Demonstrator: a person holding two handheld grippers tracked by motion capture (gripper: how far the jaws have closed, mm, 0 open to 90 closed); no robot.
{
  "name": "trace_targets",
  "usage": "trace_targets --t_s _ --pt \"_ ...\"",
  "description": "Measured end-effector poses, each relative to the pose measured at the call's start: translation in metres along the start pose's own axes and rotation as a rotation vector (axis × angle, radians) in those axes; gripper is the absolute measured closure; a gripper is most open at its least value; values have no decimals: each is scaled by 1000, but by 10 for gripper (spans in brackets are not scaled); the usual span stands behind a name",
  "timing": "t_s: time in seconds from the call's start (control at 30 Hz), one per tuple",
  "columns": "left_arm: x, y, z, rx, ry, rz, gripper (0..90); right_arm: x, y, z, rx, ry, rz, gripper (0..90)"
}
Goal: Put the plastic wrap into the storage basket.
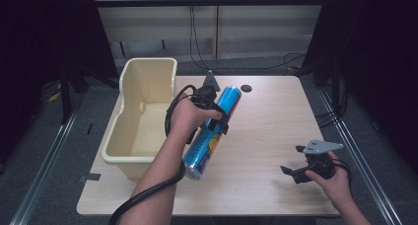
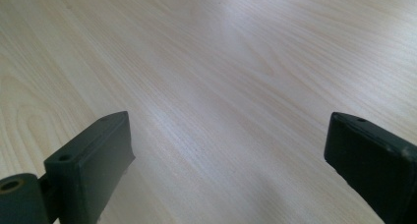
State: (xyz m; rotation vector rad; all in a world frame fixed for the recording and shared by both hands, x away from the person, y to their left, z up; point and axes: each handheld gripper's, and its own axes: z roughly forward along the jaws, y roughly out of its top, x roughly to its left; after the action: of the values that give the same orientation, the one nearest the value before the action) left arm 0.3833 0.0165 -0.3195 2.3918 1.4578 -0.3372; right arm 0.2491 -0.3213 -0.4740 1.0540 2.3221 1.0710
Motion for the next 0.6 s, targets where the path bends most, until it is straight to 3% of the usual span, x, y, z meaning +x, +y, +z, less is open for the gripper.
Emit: trace_targets --t_s 0.43,0.6 --pt "5 -3 -33 -7 46 -16 323 1 0 1 5 4 -5 39" --pt "9 -6 -42 -24 45 -29 323 2 1 1 2 10 -10 39"
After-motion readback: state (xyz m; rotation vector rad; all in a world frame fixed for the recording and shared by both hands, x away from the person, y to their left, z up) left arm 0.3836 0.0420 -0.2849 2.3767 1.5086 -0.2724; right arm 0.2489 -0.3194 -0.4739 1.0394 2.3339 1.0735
